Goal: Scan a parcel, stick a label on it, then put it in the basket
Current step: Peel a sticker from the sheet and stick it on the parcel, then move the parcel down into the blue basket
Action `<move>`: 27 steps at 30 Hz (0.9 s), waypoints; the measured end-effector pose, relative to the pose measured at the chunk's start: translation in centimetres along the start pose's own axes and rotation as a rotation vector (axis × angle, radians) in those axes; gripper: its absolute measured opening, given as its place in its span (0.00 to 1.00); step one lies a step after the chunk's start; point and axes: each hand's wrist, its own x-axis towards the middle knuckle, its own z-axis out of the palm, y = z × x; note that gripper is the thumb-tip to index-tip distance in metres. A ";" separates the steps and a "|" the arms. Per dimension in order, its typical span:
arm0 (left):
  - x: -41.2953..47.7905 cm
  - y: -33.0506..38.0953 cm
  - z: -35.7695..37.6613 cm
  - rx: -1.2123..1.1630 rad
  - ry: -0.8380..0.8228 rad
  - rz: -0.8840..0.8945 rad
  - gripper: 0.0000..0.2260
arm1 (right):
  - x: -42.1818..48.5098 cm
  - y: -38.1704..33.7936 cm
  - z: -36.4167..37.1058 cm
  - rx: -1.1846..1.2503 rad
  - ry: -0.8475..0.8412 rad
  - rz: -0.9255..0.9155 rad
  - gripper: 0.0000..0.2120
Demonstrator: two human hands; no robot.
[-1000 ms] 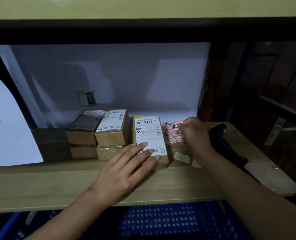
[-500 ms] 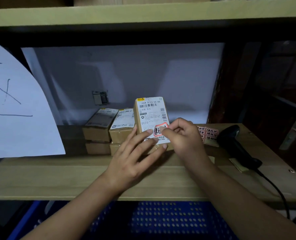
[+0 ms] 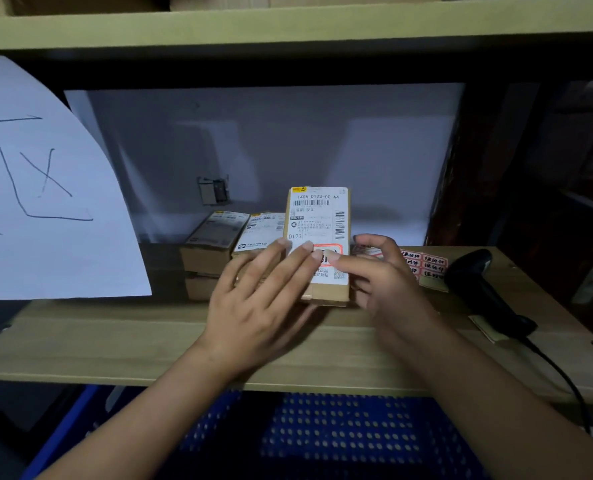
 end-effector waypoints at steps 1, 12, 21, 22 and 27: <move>0.0 0.0 -0.2 0.004 0.018 -0.013 0.27 | -0.1 -0.2 -0.2 0.015 -0.004 0.009 0.28; 0.1 -0.2 -2.9 -0.057 0.064 0.012 0.24 | -2.1 -0.7 -0.5 -0.057 -0.027 -0.037 0.26; -1.5 1.4 -4.5 -0.200 -0.174 0.023 0.26 | -4.1 1.6 -2.2 -0.155 -0.027 0.085 0.25; -1.9 1.7 -4.9 -0.234 -0.209 0.013 0.27 | -4.5 2.0 -2.6 -0.192 -0.036 0.093 0.26; -3.7 3.5 -8.3 -0.461 -0.285 -0.039 0.31 | -6.4 3.5 -4.3 -0.293 0.029 -0.056 0.33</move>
